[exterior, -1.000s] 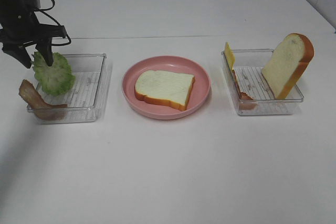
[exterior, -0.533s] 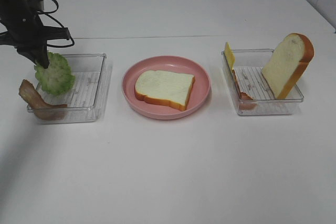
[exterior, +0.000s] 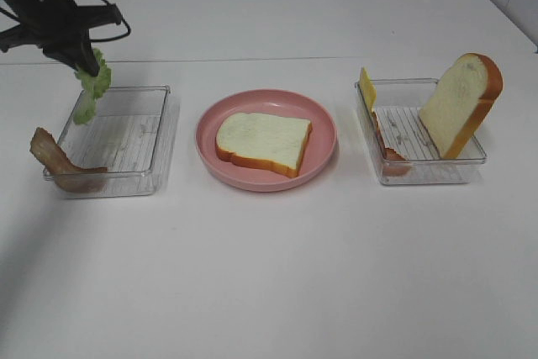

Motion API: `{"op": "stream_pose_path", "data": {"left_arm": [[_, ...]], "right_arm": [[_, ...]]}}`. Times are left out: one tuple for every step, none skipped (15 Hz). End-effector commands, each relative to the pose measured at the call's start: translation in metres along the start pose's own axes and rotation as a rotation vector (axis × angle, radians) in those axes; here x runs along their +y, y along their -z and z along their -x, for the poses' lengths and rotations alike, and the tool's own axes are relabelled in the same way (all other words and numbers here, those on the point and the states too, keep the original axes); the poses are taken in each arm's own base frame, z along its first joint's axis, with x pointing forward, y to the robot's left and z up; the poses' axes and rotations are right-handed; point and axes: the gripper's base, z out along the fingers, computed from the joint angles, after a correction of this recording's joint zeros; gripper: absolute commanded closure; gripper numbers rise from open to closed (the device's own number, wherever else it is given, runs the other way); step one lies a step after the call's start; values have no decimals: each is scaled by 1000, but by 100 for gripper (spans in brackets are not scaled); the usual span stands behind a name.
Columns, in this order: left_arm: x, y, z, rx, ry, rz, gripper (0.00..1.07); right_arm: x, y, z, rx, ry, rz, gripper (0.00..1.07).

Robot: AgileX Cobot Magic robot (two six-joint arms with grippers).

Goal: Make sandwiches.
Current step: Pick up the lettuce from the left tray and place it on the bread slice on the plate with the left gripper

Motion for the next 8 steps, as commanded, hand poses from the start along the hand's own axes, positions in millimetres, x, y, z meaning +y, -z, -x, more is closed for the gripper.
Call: {"op": "stream_pose_path", "data": {"left_arm": [[-24, 29, 7, -80, -21, -166, 107], [-33, 32, 7, -84, -7, -259, 107], [-45, 32, 6, -81, -22, -351, 107], [-57, 31, 4, -79, -43, -409, 107], [-64, 31, 3, -81, -56, -430, 107], [-79, 28, -1, -82, -72, -453, 107], [-95, 26, -5, -85, -88, -469, 107], [-128, 19, -15, -107, -133, -488, 107]], "right_arm": [[0, 1, 0, -25, 7, -6, 26], [0, 1, 0, -25, 7, -6, 26], [0, 1, 0, -25, 7, -6, 26], [0, 1, 0, -25, 7, -6, 26], [0, 1, 0, -25, 7, -6, 26], [0, 1, 0, -25, 7, -6, 26], [0, 1, 0, -25, 7, -6, 26], [0, 1, 0, -25, 7, -6, 26]]}}
